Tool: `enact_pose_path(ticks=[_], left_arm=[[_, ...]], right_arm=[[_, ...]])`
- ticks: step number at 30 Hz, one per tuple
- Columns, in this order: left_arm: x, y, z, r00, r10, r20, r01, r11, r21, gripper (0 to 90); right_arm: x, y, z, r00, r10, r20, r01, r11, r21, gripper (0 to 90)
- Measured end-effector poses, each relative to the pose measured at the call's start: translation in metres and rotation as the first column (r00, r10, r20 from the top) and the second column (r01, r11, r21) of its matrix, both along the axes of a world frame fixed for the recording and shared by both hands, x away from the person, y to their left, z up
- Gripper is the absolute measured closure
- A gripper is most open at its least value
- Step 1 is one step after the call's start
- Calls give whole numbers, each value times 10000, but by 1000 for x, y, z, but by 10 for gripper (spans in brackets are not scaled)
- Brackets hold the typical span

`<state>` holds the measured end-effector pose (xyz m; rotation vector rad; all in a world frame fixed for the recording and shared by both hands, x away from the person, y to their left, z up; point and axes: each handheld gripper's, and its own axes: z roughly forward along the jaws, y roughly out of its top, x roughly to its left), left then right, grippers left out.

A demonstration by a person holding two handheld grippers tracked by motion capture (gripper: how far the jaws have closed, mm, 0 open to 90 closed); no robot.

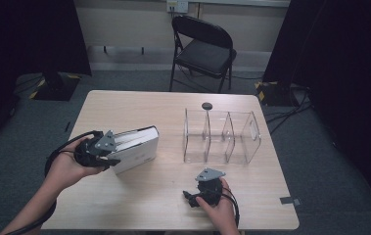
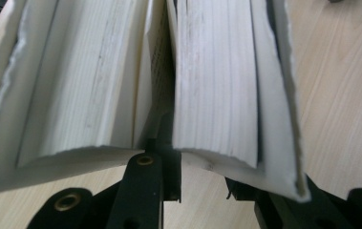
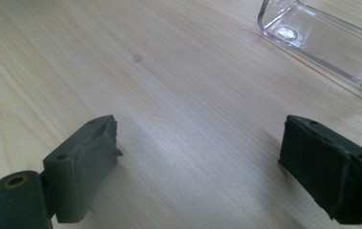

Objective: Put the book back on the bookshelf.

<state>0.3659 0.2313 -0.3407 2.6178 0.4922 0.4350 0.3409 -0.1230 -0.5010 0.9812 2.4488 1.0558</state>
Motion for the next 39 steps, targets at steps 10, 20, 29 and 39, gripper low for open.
enact_pose_path(ticks=[10, 20, 29, 39], left_arm=[[6, 5, -1, 9988, 488, -105, -493, 9972, -568, 712], [3, 4, -2, 9996, 267, -51, -269, 9974, -670, 713], [-8, 6, 1, 9992, -295, -278, 283, 9987, -426, 711], [-13, 11, 1, 9993, -115, -346, 90, 9975, -698, 711]], right_arm=[[0, 0, 0, 10000, -17, -1, 17, 10000, -6, 112], [0, 3, 0, 9998, -194, -39, 194, 9998, -21, 97], [0, 3, 0, 9999, -160, -19, 160, 9999, -21, 97], [3, 9, 4, 9996, -31, -292, 23, 9996, -275, 136]])
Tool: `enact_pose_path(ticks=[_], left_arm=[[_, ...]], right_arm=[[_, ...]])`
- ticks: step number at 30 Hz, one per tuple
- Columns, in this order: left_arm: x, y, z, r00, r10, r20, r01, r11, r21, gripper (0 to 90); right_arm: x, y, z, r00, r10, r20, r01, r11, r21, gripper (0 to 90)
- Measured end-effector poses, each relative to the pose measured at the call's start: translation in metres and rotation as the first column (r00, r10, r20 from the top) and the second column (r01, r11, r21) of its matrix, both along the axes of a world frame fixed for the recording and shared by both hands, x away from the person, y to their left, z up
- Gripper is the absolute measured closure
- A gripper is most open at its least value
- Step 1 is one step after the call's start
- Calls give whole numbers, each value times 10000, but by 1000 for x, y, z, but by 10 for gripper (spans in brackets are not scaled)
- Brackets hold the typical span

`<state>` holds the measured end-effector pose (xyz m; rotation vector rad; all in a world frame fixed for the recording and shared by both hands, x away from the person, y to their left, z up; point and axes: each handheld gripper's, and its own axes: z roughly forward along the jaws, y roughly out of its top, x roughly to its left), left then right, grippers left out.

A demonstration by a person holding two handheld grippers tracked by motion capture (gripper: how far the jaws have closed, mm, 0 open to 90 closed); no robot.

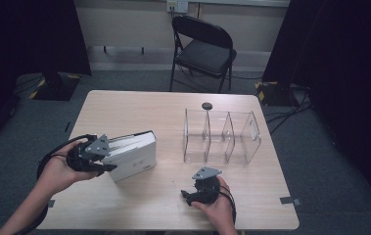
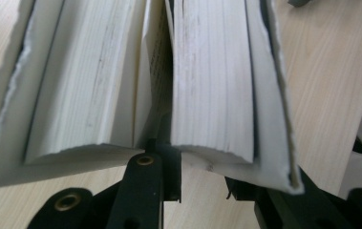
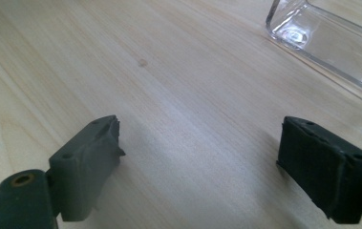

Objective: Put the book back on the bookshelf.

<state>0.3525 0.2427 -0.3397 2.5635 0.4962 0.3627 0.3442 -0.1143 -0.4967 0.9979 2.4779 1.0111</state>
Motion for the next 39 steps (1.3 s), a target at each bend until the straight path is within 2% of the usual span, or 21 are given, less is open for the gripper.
enact_pose_path(ticks=[2, 4, 7, 8, 9, 12, 13, 14, 16, 17, 18, 20, 21, 24, 28, 29, 30, 31, 32, 36, 39], left_arm=[[1, 1, 0, 10000, 74, -15, -75, 9999, -117, 711], [1, 1, 0, 9999, 170, -16, -170, 9998, -92, 708], [3, 3, 0, 9996, 278, -24, -278, 9996, -62, 704], [3, 2, 0, 9994, 358, -17, -358, 9992, -191, 703], [4, 3, 0, 9995, 310, 38, -310, 9995, -63, 700], [5, 3, 1, 9986, 512, 111, -511, 9986, -111, 686], [5, 2, 0, 9975, 696, 105, -692, 9970, -350, 683], [6, 3, 1, 9987, 511, 89, -509, 9985, -207, 681], [5, 2, 0, 9979, 642, 92, -638, 9973, -364, 679], [6, 3, 1, 9985, 548, 89, -546, 9984, -176, 675], [6, 3, -1, 9963, 859, 73, -853, 9947, -580, 667], [6, 4, 0, 9965, 825, 96, -819, 9954, -506, 658], [6, 4, -1, 9958, 911, 98, -903, 9941, -607, 654], [8, 5, 1, 9962, 872, 30, -870, 9949, -501, 650], [8, 5, -1, 9941, 1081, 51, -1076, 9923, -613, 629], [8, 6, 0, 9951, 990, 61, -987, 9943, -391, 616], [8, 6, 0, 9944, 1054, 0, -1052, 9932, -507, 602], [8, 7, -1, 9950, 1001, 10, -999, 9941, -419, 594], [9, 8, 0, 9959, 903, 38, -902, 9958, -127, 592], [9, 10, -4, 9948, 1019, -77, -1022, 9933, -530, 552], [10, 11, -6, 9940, 1092, -78, -1095, 9921, -611, 541]], right_arm=[[2, 1, 2, 9997, 117, -233, -116, 9999, 63, 146], [5, 5, 6, 9985, 477, -285, -474, 9988, 116, 160], [7, 8, 10, 9974, 656, -313, -654, 9978, 54, 160], [10, 10, 12, 9956, 886, -316, -885, 9961, 41, 160], [11, 12, 14, 9946, 973, -366, -970, 9952, 85, 160], [14, 18, 21, 9906, 1323, -351, -1317, 9911, 199, 160], [15, 20, 24, 9894, 1387, -426, -1381, 9903, 171, 160], [16, 21, 25, 9880, 1493, -401, -1487, 9887, 177, 160], [19, 25, 29, 9844, 1695, -481, -1690, 9855, 158, 163], [19, 27, 30, 9818, 1824, -528, -1815, 9832, 212, 167], [21, 29, 32, 9802, 1911, -528, -1906, 9816, 133, 167], [23, 33, 35, 9776, 2018, -589, -2021, 9794, 22, 168], [24, 34, 36, 9758, 2114, -561, -2116, 9774, 29, 168], [27, 36, 41, 9744, 2175, -572, -2175, 9760, 64, 168], [30, 38, 43, 9729, 2208, -684, -2199, 9753, 204, 168], [31, 38, 43, 9727, 2200, -744, -2193, 9755, 178, 168], [31, 38, 43, 9722, 2216, -754, -2211, 9751, 152, 167], [31, 39, 43, 9721, 2216, -768, -2211, 9751, 151, 168], [32, 39, 43, 9714, 2254, -744, -2250, 9743, 143, 168], [33, 40, 44, 9709, 2261, -786, -2257, 9741, 135, 168], [35, 42, 46, 9710, 2262, -779, -2261, 9741, 98, 169]])
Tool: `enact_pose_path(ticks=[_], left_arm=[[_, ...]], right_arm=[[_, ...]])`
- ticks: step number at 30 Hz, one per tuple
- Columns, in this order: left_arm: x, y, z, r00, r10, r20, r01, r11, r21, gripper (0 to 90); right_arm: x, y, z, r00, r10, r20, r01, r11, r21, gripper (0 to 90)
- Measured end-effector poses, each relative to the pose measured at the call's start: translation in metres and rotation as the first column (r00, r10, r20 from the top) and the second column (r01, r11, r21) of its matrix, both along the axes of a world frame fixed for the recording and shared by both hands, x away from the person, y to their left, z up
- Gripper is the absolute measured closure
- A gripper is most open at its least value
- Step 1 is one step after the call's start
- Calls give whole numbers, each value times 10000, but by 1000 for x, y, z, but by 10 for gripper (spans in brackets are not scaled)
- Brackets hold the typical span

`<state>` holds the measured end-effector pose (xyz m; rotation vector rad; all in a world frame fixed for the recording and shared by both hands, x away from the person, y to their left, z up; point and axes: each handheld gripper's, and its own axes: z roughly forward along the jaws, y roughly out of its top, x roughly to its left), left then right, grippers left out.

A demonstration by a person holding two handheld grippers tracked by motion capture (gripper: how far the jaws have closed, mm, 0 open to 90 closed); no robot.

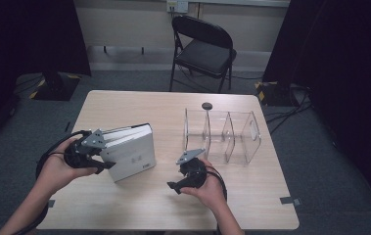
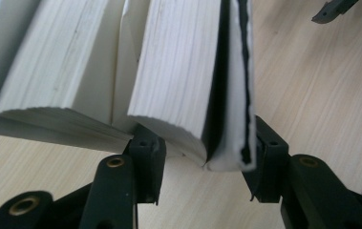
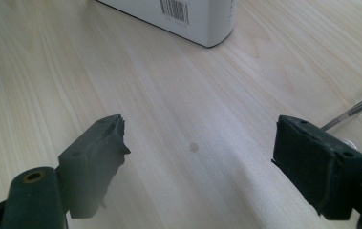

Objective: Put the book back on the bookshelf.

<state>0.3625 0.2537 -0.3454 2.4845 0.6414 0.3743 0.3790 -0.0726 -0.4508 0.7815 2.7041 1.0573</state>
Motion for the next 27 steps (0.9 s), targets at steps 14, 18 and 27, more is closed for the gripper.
enact_pose_path(ticks=[14, 18, 27], left_arm=[[1, 8, -7, 9990, 453, 24, -452, 9985, -300, 483], [3, 9, -9, 9990, 442, -3, -442, 9988, -220, 449], [3, 12, -11, 9984, 563, -18, -563, 9984, -98, 408]], right_arm=[[8, 9, 9, 9994, 341, 27, -341, 9993, -137, 177], [10, 13, 13, 9989, 458, 23, -457, 9985, -288, 178], [15, 22, 17, 9979, 650, 32, -648, 9970, -417, 182]])
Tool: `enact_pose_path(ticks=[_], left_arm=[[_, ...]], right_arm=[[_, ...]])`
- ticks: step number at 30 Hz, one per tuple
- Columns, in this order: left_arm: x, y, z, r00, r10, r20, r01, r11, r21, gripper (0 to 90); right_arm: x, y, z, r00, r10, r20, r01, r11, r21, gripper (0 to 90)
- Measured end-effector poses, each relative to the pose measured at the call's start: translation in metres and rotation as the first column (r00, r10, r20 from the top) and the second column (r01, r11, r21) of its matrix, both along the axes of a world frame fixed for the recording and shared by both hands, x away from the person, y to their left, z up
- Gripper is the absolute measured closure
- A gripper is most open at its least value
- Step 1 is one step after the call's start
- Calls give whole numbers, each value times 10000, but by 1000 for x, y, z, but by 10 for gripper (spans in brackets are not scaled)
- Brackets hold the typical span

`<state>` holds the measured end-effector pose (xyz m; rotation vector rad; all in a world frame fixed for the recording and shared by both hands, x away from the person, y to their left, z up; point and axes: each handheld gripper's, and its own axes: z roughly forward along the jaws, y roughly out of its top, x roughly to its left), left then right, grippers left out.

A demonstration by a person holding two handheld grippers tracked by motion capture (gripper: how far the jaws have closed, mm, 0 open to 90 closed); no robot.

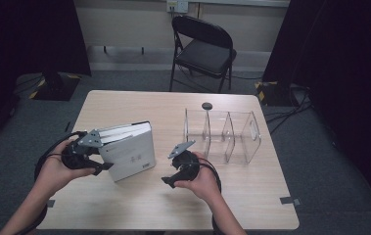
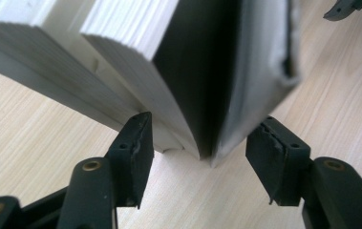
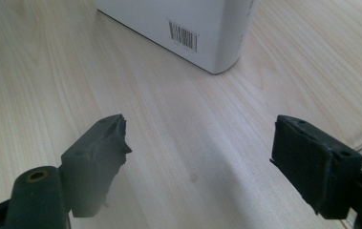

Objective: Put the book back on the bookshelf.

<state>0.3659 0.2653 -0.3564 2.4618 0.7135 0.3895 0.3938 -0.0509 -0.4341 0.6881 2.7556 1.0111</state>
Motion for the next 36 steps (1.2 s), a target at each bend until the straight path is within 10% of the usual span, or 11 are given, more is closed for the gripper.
enact_pose_path(ticks=[36], left_arm=[[-20, 27, -50, 9976, 630, -283, -647, 9958, -652, 322]], right_arm=[[21, 7, 32, 9991, 415, 98, -415, 9991, -87, 193]])
